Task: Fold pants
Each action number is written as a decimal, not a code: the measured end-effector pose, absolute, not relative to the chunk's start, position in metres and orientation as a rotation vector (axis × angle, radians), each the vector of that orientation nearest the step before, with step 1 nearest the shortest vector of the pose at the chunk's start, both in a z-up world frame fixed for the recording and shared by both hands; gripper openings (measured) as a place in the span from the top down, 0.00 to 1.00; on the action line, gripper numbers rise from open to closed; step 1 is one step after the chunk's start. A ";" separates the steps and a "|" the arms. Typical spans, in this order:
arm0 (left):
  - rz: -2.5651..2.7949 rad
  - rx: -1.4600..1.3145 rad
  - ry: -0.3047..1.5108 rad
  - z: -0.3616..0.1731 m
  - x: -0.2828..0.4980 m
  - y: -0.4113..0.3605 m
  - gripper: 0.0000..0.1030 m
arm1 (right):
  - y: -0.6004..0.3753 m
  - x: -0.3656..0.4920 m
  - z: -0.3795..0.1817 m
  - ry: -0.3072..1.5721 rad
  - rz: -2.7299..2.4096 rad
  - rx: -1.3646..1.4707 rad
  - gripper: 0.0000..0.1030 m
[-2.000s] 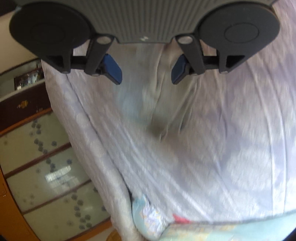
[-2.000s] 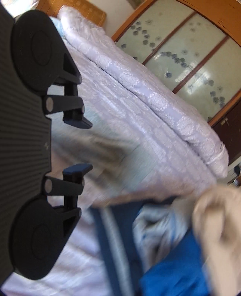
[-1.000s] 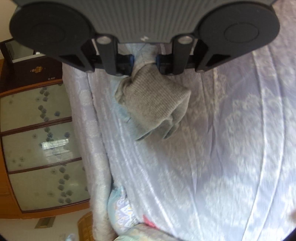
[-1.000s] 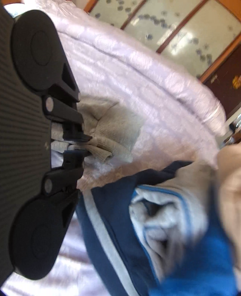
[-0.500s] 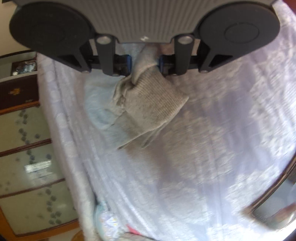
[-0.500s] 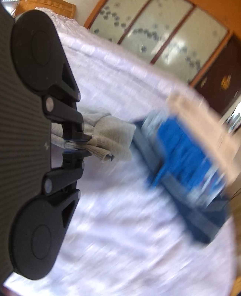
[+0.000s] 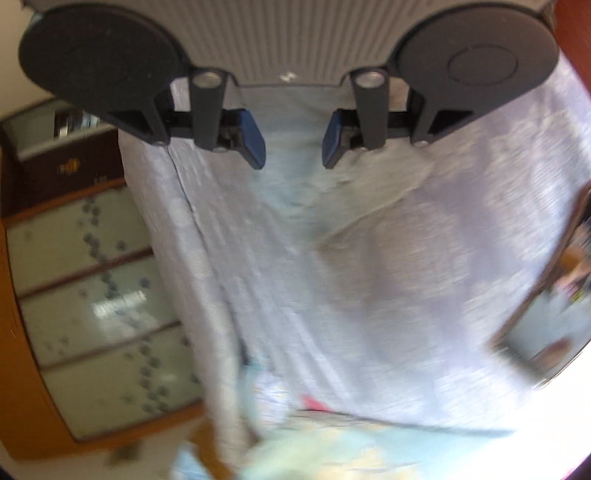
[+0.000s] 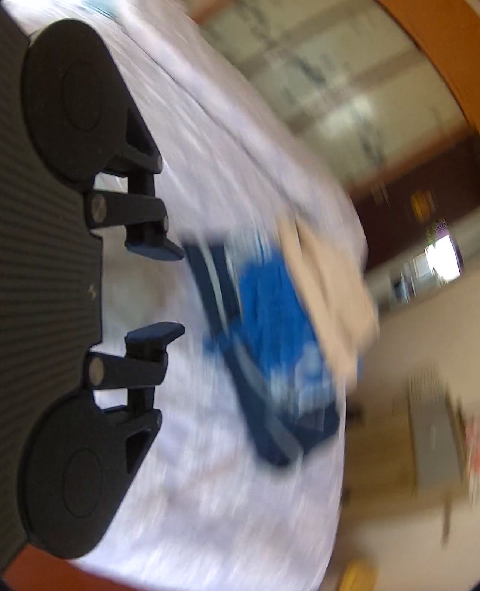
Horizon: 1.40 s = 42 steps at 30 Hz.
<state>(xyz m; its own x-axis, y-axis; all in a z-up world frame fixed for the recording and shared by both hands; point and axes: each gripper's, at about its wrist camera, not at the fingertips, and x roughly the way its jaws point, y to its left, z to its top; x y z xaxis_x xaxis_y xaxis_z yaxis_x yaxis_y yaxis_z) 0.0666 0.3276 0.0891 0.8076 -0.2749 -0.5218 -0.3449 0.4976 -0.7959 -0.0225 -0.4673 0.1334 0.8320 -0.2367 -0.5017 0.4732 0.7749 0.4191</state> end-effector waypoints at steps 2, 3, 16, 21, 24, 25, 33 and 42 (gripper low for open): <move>-0.018 -0.987 0.693 0.104 0.097 0.306 0.63 | -0.442 0.006 0.139 0.500 -0.221 0.504 0.61; -0.050 -0.949 0.720 0.108 0.115 0.291 0.61 | -0.427 0.022 0.140 0.537 -0.134 0.463 0.61; -0.074 -0.826 1.091 0.026 0.257 0.186 0.50 | -0.358 0.131 0.085 0.836 0.068 0.209 0.54; -0.040 -0.857 1.094 0.001 0.258 0.195 0.89 | -0.356 0.134 0.059 0.893 0.032 0.155 0.88; -0.066 -0.836 1.050 0.019 0.250 0.195 0.90 | -0.350 0.129 0.066 0.853 0.030 0.107 0.97; -0.082 -0.840 1.026 0.028 0.248 0.196 0.90 | -0.350 0.126 0.072 0.821 0.026 0.104 0.97; -0.064 -0.923 0.981 0.025 0.261 0.206 0.90 | -0.397 0.129 0.088 0.665 -0.123 0.281 0.98; -0.078 -0.984 0.967 0.020 0.264 0.210 0.90 | -0.332 0.127 0.081 0.749 0.220 0.183 0.51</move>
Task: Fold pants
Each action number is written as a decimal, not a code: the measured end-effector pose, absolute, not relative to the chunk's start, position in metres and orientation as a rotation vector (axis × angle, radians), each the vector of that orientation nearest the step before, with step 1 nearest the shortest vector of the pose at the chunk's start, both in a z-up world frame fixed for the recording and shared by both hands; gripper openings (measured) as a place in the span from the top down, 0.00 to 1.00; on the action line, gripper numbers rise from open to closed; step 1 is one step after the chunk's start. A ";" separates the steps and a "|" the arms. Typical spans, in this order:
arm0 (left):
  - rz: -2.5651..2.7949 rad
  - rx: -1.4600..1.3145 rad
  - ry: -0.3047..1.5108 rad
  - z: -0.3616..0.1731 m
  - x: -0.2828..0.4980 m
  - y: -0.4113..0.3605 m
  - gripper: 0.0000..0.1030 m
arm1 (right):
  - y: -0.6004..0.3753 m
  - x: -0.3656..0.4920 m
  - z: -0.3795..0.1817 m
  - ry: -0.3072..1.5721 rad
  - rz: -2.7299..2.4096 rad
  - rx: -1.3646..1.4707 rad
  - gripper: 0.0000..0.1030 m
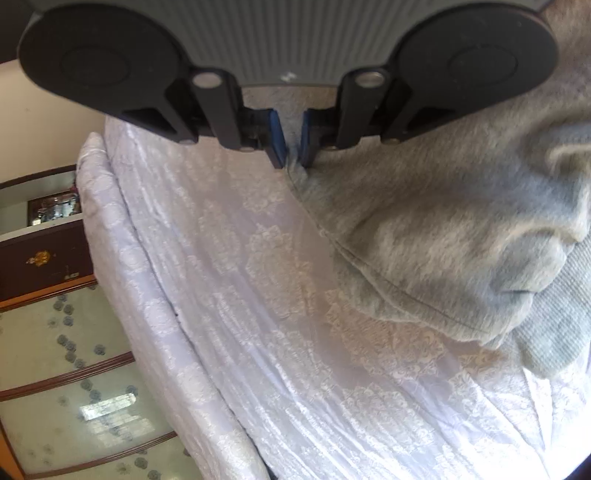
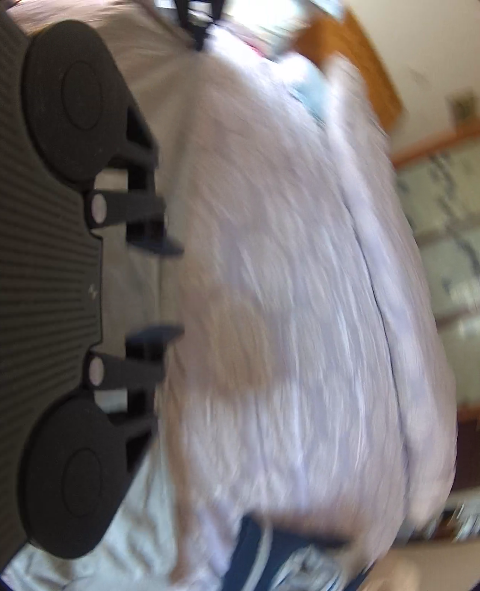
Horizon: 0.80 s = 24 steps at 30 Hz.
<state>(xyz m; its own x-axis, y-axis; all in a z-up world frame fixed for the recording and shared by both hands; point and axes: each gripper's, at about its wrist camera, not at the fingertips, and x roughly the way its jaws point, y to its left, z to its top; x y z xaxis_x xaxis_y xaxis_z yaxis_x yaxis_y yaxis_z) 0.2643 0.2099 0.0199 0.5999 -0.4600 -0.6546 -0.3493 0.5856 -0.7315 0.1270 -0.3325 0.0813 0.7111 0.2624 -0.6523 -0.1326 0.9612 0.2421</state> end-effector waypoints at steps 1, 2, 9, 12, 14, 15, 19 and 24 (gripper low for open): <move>-0.081 -0.981 0.963 0.022 0.264 0.209 0.90 | -0.322 0.128 0.081 0.749 0.242 0.132 0.51; -0.083 -0.979 0.961 0.024 0.263 0.209 0.90 | -0.313 0.130 0.079 0.753 0.256 0.090 0.51; -0.088 -0.990 0.948 0.031 0.259 0.210 0.90 | -0.284 0.149 0.054 0.901 0.347 -0.092 0.78; -0.093 -0.990 0.944 0.031 0.257 0.211 0.90 | -0.277 0.143 0.060 0.904 0.358 -0.152 0.98; -0.094 -0.991 0.948 0.030 0.257 0.211 0.90 | -0.275 0.135 0.065 0.884 0.389 -0.192 0.97; -0.095 -0.992 0.948 0.030 0.257 0.211 0.90 | -0.277 0.133 0.069 0.881 0.390 -0.190 0.94; -0.096 -0.995 0.945 0.030 0.256 0.212 0.90 | -0.294 0.150 0.085 0.849 0.380 -0.015 0.93; -0.097 -1.001 0.945 0.030 0.253 0.213 0.90 | -0.267 0.185 0.080 0.881 0.417 -0.063 0.93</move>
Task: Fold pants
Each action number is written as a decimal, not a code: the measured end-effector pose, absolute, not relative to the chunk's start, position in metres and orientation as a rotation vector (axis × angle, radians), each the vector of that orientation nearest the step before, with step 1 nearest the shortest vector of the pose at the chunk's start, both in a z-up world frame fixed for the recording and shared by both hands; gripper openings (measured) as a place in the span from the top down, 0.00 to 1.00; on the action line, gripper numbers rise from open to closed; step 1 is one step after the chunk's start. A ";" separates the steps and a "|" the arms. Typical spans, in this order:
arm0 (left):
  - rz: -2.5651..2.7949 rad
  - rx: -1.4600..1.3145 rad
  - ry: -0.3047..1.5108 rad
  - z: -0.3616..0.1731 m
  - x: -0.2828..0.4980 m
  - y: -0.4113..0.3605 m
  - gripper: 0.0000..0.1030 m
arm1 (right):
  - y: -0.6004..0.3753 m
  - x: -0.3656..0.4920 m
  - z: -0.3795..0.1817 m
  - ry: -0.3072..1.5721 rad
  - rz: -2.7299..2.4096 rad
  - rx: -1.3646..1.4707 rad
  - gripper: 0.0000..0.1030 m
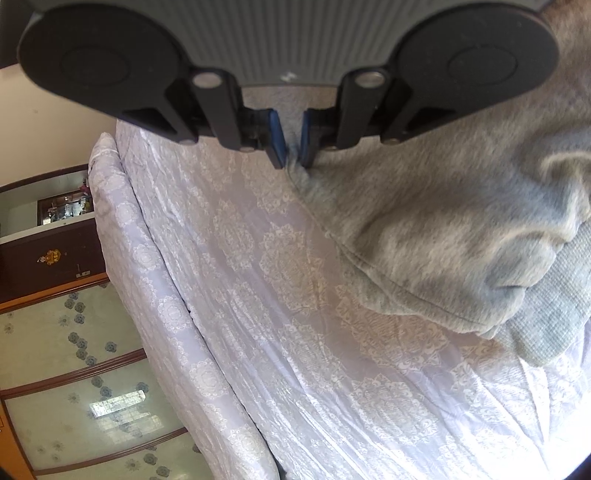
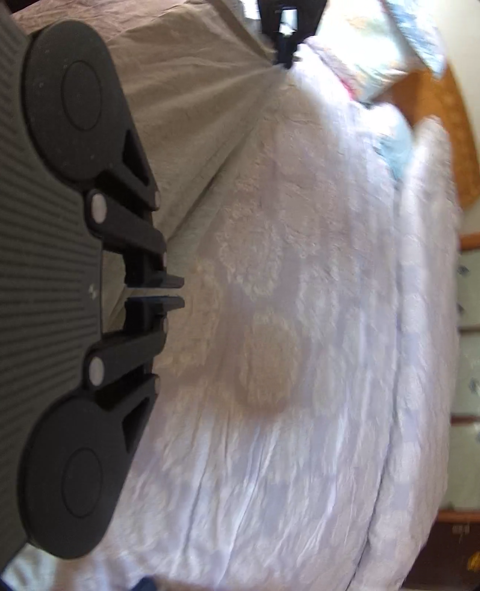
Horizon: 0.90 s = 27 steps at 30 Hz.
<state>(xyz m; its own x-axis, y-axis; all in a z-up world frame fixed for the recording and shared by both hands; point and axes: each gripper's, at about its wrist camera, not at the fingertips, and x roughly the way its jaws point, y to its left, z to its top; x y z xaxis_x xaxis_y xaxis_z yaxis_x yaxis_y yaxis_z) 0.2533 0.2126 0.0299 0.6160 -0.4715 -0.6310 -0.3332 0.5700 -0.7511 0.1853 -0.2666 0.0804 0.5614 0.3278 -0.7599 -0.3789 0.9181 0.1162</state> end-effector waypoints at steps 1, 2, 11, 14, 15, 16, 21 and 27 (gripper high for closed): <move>-0.098 -1.003 0.944 0.030 0.253 0.213 0.90 | -0.259 0.190 0.074 0.906 0.433 -0.085 0.93; -0.100 -1.004 0.943 0.031 0.252 0.213 0.90 | -0.251 0.192 0.069 0.923 0.446 -0.112 0.92; -0.107 -1.005 0.943 0.032 0.252 0.215 0.90 | -0.229 0.183 0.057 0.964 0.538 -0.181 0.59; -0.108 -1.006 0.942 0.033 0.252 0.215 0.90 | -0.231 0.183 0.056 0.982 0.545 -0.171 0.56; -0.107 -1.006 0.943 0.033 0.252 0.215 0.90 | -0.231 0.183 0.055 0.984 0.549 -0.169 0.56; -0.107 -1.007 0.944 0.033 0.252 0.215 0.90 | -0.231 0.182 0.056 0.985 0.555 -0.172 0.56; -0.104 -1.001 0.947 0.032 0.253 0.213 0.90 | -0.226 0.175 0.053 0.996 0.575 -0.230 0.75; -0.104 -1.007 0.945 0.032 0.253 0.213 0.90 | -0.214 0.168 0.061 0.909 0.513 -0.311 0.97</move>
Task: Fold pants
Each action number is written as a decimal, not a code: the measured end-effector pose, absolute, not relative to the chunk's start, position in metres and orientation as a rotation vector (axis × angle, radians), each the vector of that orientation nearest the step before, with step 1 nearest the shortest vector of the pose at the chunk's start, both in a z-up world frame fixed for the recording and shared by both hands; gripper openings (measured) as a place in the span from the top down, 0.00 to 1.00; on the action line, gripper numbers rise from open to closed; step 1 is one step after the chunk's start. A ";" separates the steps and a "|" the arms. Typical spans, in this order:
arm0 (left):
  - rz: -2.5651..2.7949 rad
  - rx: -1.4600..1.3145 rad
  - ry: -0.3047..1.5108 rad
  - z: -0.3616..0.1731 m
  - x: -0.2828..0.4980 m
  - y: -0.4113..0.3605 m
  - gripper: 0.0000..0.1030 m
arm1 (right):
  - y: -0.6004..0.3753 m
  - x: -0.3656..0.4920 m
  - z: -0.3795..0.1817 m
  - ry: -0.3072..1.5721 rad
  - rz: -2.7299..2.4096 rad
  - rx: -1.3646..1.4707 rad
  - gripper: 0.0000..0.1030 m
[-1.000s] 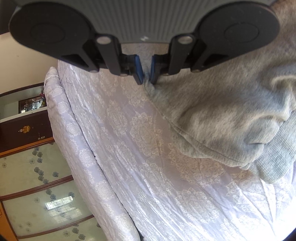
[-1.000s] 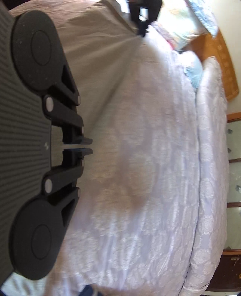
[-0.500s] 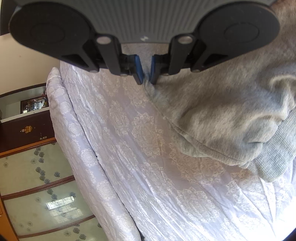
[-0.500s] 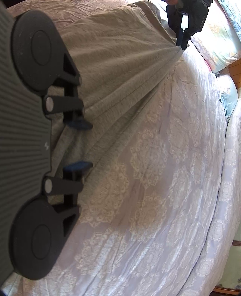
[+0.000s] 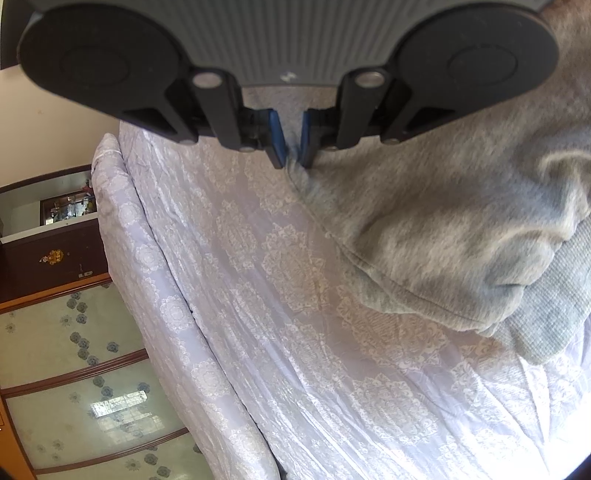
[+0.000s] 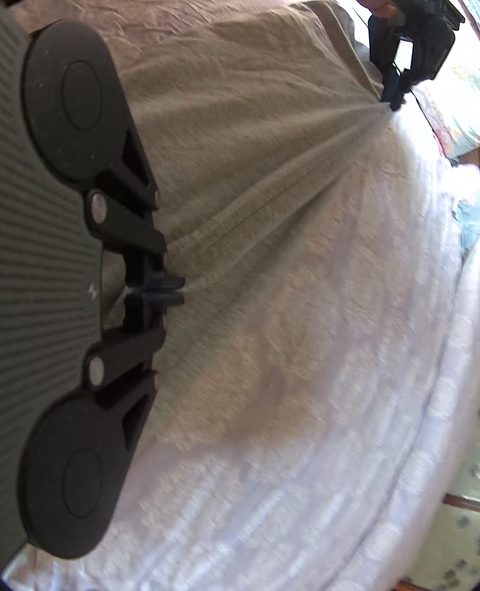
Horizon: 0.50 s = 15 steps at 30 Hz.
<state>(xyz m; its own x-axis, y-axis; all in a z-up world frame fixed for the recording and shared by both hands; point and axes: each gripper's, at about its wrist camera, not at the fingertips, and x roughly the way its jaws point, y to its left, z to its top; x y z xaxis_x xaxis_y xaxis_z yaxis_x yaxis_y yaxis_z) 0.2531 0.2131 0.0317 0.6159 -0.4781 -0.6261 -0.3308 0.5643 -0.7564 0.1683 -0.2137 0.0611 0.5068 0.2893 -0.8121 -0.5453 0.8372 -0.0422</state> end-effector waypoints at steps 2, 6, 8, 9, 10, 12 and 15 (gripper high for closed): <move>-0.103 -1.007 0.948 0.029 0.255 0.213 0.90 | -0.218 0.169 0.072 0.837 0.472 -0.302 0.97; -0.078 -1.001 0.956 0.018 0.263 0.206 0.90 | -0.225 0.185 0.077 0.755 0.382 -0.271 0.97; -0.060 -1.000 0.963 0.009 0.269 0.205 0.90 | -0.217 0.193 0.066 0.742 0.347 -0.312 0.97; -0.053 -0.996 0.969 0.004 0.271 0.205 0.90 | -0.214 0.197 0.058 0.754 0.340 -0.329 0.97; -0.051 -0.989 0.978 -0.001 0.274 0.204 0.90 | -0.212 0.203 0.050 0.779 0.339 -0.333 0.97; -0.046 -0.973 0.988 -0.005 0.276 0.203 0.87 | -0.212 0.208 0.036 0.798 0.329 -0.335 0.92; -0.065 -0.970 0.973 0.000 0.271 0.205 0.81 | -0.219 0.203 0.045 0.755 0.272 -0.282 0.70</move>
